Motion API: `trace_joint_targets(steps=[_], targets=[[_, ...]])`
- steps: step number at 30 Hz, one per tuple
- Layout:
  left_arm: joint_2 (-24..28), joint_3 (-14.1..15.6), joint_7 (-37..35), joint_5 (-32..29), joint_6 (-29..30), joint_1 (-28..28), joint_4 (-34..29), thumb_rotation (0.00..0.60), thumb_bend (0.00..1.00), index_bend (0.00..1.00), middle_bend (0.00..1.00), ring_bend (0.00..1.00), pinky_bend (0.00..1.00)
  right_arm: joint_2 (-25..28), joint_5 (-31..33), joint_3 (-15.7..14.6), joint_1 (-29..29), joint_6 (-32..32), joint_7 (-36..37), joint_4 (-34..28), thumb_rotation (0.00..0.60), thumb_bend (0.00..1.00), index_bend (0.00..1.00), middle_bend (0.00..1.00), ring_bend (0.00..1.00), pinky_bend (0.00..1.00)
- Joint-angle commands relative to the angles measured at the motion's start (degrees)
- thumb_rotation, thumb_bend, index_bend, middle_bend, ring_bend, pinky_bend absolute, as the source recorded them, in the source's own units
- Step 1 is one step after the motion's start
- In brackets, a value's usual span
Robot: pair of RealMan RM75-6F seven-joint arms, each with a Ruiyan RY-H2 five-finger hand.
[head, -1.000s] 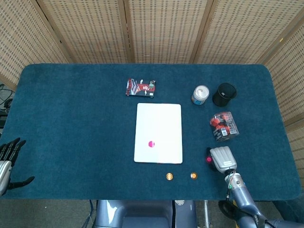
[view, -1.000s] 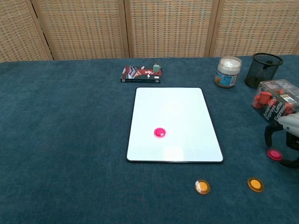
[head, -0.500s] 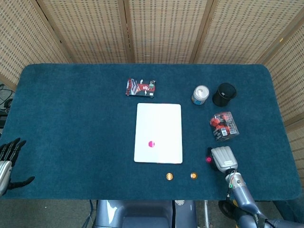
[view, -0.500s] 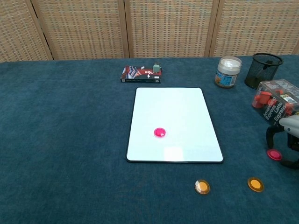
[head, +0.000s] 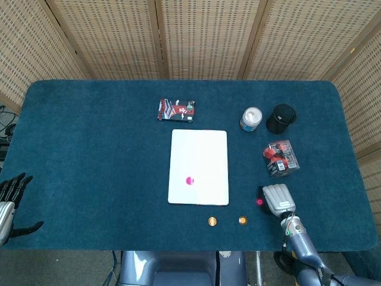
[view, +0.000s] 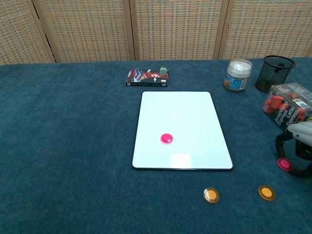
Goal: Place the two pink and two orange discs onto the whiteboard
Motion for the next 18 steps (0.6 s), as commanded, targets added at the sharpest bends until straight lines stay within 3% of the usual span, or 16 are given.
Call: trace_joint_targets(steps=[1, 16, 18], targets=[[0.02, 0.01, -0.05, 0.01, -0.01, 0.0, 0.02, 0.6, 0.0, 0.0, 0.0, 0.0, 0.0, 0.23, 0.34, 0.47, -0.04, -0.2, 0.41, -0.47, 0.6, 0.34, 0.5, 0.98, 1.0, 1.0], [0.16, 0.05, -0.39, 0.16, 0.14, 0.05, 0.06, 0.6, 0.0, 0.0, 0.0, 0.0, 0.0, 2.19, 3.96, 4.38, 1.9, -2.33, 1.76, -6.55, 0.6, 0.34, 0.5, 0.98, 1.0, 1.0], [0.16, 0.02, -0.39, 0.1, 0.11, 0.03, 0.02, 0.6, 0.0, 0.0, 0.0, 0.0, 0.0, 1.49, 6.0, 6.26, 3.47, -2.92, 0.74, -7.75, 0.6, 0.34, 0.5, 0.98, 1.0, 1.0]])
